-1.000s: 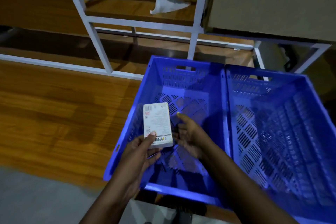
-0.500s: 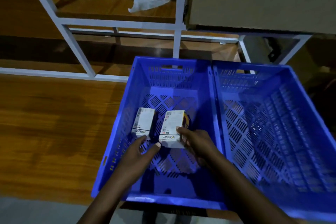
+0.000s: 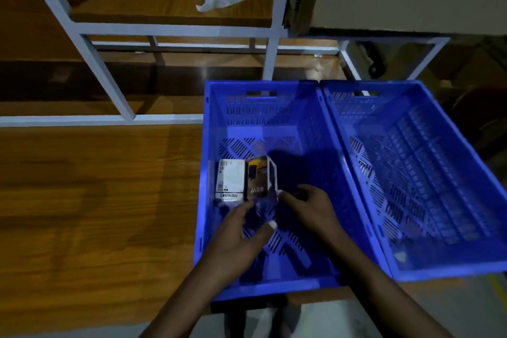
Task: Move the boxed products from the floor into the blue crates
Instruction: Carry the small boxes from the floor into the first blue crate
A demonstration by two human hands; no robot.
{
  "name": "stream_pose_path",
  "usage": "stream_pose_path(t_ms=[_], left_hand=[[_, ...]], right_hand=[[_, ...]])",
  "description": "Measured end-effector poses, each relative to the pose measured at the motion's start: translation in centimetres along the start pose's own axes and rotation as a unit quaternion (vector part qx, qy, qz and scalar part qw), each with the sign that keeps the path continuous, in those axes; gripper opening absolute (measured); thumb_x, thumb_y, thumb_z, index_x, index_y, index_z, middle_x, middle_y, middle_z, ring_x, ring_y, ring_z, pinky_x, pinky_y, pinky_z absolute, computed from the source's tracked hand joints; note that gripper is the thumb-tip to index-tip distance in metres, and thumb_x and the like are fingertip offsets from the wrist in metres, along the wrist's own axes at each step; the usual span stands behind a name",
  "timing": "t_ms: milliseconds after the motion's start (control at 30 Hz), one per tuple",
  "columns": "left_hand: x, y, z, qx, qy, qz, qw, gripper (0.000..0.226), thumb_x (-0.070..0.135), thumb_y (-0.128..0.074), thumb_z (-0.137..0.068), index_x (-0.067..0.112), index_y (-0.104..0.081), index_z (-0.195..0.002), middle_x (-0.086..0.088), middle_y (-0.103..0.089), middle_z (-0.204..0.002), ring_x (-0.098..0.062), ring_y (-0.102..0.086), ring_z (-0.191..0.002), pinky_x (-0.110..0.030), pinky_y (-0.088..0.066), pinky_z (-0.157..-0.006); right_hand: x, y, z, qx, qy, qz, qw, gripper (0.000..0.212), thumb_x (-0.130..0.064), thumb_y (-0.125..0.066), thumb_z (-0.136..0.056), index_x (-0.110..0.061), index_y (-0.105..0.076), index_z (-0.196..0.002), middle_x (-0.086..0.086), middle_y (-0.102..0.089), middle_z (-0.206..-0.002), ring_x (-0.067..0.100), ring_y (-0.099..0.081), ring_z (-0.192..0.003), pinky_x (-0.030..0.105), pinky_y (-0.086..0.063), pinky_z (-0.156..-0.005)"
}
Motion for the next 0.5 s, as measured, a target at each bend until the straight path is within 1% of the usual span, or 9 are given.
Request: stream_pose_path(t_ms=[33, 67, 133, 167, 233, 267, 300, 367, 500], left_hand=[[0.1, -0.2, 0.1, -0.012, -0.003, -0.002, 1.000, 0.075, 0.061, -0.072, -0.085, 0.032, -0.047, -0.149, 0.016, -0.051, -0.146, -0.004, -0.051, -0.133, -0.033, -0.043, -0.114], [0.2, -0.4, 0.2, -0.022, -0.007, -0.004, 1.000, 0.075, 0.061, -0.072, -0.085, 0.033, -0.047, -0.149, 0.016, -0.052, -0.146, -0.004, -0.052, -0.131, -0.034, -0.045, -0.112], [0.6, -1.0, 0.3, -0.033, -0.018, -0.007, 0.999, 0.078, 0.067, -0.071, -0.079, 0.035, -0.050, -0.146, 0.016, -0.055, -0.144, -0.001, -0.056, -0.125, -0.034, -0.049, -0.108], [0.7, -1.5, 0.3, -0.038, -0.019, -0.010, 0.999, 0.075, 0.065, -0.072, -0.080, 0.034, -0.051, -0.145, 0.015, -0.057, -0.142, 0.000, -0.056, -0.123, -0.034, -0.050, -0.107], [1.3, -2.8, 0.5, -0.048, -0.031, -0.016, 0.998, 0.062, 0.049, -0.075, -0.088, 0.030, -0.054, -0.142, 0.014, -0.059, -0.139, 0.000, -0.057, -0.121, -0.033, -0.049, -0.108], [1.9, -3.7, 0.9, -0.055, -0.043, -0.018, 0.997, 0.057, 0.043, -0.075, -0.090, 0.028, -0.056, -0.141, 0.014, -0.059, -0.137, -0.001, -0.057, -0.121, -0.031, -0.047, -0.108], [2.5, -4.2, 1.2, -0.058, -0.055, -0.018, 0.997, 0.054, 0.040, -0.075, -0.090, 0.028, -0.057, -0.140, 0.016, -0.060, -0.135, -0.001, -0.057, -0.121, -0.028, -0.047, -0.108], [3.5, -5.2, 1.9, -0.063, -0.077, -0.010, 0.995, 0.052, 0.038, -0.076, -0.089, 0.029, -0.060, -0.137, 0.017, -0.063, -0.131, 0.000, -0.059, -0.119, -0.026, -0.048, -0.105], [6.1, -8.3, 4.6, -0.063, -0.135, -0.012, 0.989, 0.045, 0.042, -0.078, -0.086, 0.031, -0.065, -0.128, 0.017, -0.070, -0.120, 0.002, -0.064, -0.109, -0.029, -0.055, -0.095]], right_hand=[[0.2, 0.6, 1.0, -0.002, 0.008, -0.006, 1.000, 0.041, -0.046, -0.080, -0.083, -0.015, -0.069, -0.107, -0.004, -0.071, -0.089, 0.005, -0.064, -0.083, 0.016, -0.046, -0.067], [0.3, 1.3, 2.3, -0.003, 0.018, -0.008, 1.000, 0.048, -0.045, -0.079, -0.085, -0.014, -0.067, -0.120, -0.003, -0.074, -0.100, 0.003, -0.066, -0.091, 0.013, -0.048, -0.073], [0.4, 2.7, 4.6, 0.001, 0.043, -0.001, 0.999, 0.058, -0.047, -0.076, -0.088, -0.017, -0.062, -0.135, -0.005, -0.072, -0.116, 0.003, -0.066, -0.103, 0.014, -0.050, -0.082], [0.5, 3.4, 5.6, 0.009, 0.054, 0.005, 0.999, 0.058, -0.048, -0.074, -0.090, -0.019, -0.060, -0.138, -0.007, -0.070, -0.120, 0.004, -0.065, -0.107, 0.014, -0.050, -0.083], [0.8, 4.7, 7.4, 0.031, 0.075, 0.001, 0.997, 0.053, -0.045, -0.073, -0.091, -0.021, -0.061, -0.137, -0.009, -0.069, -0.122, 0.002, -0.065, -0.109, 0.013, -0.052, -0.085], [1.0, 5.6, 8.4, 0.047, 0.082, -0.013, 0.995, 0.050, -0.043, -0.074, -0.091, -0.020, -0.064, -0.135, -0.009, -0.071, -0.122, 0.001, -0.066, -0.109, 0.014, -0.053, -0.089], [1.3, 6.3, 9.1, 0.061, 0.088, -0.028, 0.994, 0.049, -0.041, -0.075, -0.091, -0.019, -0.066, -0.133, -0.009, -0.072, -0.121, 0.000, -0.067, -0.110, 0.019, -0.055, -0.093], [1.7, 7.6, 10.5, 0.091, 0.096, -0.056, 0.990, 0.044, -0.038, -0.077, -0.090, -0.019, -0.069, -0.129, -0.008, -0.075, -0.117, 0.001, -0.069, -0.108, 0.028, -0.057, -0.095], [4.5, 11.3, 15.1, 0.156, 0.087, -0.124, 0.976, 0.033, -0.032, -0.076, -0.090, -0.020, -0.073, -0.121, -0.008, -0.077, -0.109, 0.005, -0.072, -0.103, 0.031, -0.059, -0.088]])
Point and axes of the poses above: each hand's wrist, its own z-axis away from the middle knuckle, its own y-axis out of the back of the hand, x = y × z, the point moved 5 cm from there along -z, towards the middle knuckle
